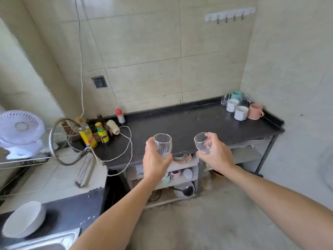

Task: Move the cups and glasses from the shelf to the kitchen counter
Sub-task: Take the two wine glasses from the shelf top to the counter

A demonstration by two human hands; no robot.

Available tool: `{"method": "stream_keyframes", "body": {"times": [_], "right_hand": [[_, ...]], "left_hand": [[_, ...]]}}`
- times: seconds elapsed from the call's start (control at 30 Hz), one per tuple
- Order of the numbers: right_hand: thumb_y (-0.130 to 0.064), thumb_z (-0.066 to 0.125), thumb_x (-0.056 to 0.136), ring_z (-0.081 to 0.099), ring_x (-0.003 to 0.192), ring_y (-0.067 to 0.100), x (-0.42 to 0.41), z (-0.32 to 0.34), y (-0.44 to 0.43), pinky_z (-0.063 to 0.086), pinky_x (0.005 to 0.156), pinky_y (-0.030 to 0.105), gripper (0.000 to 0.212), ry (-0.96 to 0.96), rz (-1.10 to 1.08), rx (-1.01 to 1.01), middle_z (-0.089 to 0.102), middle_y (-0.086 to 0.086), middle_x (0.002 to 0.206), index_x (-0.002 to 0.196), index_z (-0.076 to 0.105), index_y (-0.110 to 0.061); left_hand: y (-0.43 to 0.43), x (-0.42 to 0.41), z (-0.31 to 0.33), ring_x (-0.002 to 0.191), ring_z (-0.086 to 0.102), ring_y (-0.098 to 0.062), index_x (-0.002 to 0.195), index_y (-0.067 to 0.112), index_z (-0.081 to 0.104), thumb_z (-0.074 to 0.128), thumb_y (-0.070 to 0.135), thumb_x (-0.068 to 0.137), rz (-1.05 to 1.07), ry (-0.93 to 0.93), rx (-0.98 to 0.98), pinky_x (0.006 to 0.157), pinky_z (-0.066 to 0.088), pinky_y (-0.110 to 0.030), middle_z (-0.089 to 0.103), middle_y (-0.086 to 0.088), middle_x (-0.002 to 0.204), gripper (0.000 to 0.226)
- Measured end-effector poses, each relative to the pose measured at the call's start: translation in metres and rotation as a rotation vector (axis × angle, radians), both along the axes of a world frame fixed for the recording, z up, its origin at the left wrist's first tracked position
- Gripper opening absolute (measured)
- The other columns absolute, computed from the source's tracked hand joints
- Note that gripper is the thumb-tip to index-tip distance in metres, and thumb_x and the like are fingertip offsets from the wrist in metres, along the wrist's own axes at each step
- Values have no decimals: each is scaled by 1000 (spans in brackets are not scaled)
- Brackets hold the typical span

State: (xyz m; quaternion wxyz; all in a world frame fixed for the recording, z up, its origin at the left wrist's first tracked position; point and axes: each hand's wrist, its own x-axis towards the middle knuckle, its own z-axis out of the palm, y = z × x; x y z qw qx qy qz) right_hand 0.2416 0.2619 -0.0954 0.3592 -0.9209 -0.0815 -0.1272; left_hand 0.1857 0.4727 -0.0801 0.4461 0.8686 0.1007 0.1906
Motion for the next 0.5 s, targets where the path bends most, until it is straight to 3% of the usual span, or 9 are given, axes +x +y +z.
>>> {"method": "stream_keyframes", "body": {"times": [0.17, 0.3, 0.5], "right_hand": [[-40, 71, 71, 59, 90, 20, 96, -2, -67, 43, 70, 32, 65, 23, -82, -22, 59, -13, 101, 125, 37, -27], [-41, 71, 69, 59, 87, 21, 158, -6, -111, 44, 70, 33, 64, 59, -126, -27, 57, -14, 97, 122, 36, -30], [-43, 70, 70, 58, 86, 19, 247, -23, -152, 43, 70, 33, 61, 97, -160, -30, 56, -15, 96, 120, 36, -33]], "left_hand": [[-66, 102, 3, 83, 53, -17, 104, 38, 28, 68, 21, 71, -61, 19, -43, 66, 40, -29, 50, 6, 100, 54], [-106, 165, -6, 86, 53, -19, 115, 32, 31, 69, 21, 71, -89, 52, -90, 68, 39, -28, 50, 4, 102, 60], [-144, 262, -25, 84, 55, -19, 112, 34, 31, 68, 19, 72, -155, 112, -121, 55, 36, -18, 50, 5, 101, 57]]}}
